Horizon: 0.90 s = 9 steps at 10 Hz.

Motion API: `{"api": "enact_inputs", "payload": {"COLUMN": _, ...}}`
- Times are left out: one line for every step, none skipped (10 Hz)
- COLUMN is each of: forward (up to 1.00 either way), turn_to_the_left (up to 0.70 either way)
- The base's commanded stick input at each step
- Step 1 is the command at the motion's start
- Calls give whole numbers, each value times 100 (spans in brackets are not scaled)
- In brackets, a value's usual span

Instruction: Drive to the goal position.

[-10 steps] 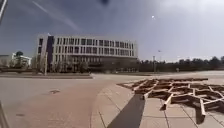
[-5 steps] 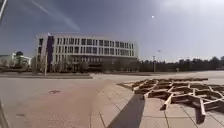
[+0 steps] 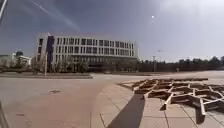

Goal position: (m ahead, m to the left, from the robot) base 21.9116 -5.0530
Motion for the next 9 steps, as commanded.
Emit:
{"api": "enact_inputs", "payload": {"forward": 5, "turn_to_the_left": 0}}
{"api": "enact_inputs", "payload": {"forward": 1, "turn_to_the_left": 0}}
{"api": "enact_inputs", "payload": {"forward": 0, "turn_to_the_left": 0}}
{"api": "enact_inputs", "payload": {"forward": -3, "turn_to_the_left": 0}}
{"api": "enact_inputs", "payload": {"forward": -7, "turn_to_the_left": 0}}
{"api": "enact_inputs", "payload": {"forward": -66, "turn_to_the_left": 0}}
{"api": "enact_inputs", "payload": {"forward": -4, "turn_to_the_left": 0}}
{"api": "enact_inputs", "payload": {"forward": 36, "turn_to_the_left": 0}}
{"api": "enact_inputs", "payload": {"forward": 54, "turn_to_the_left": 0}}
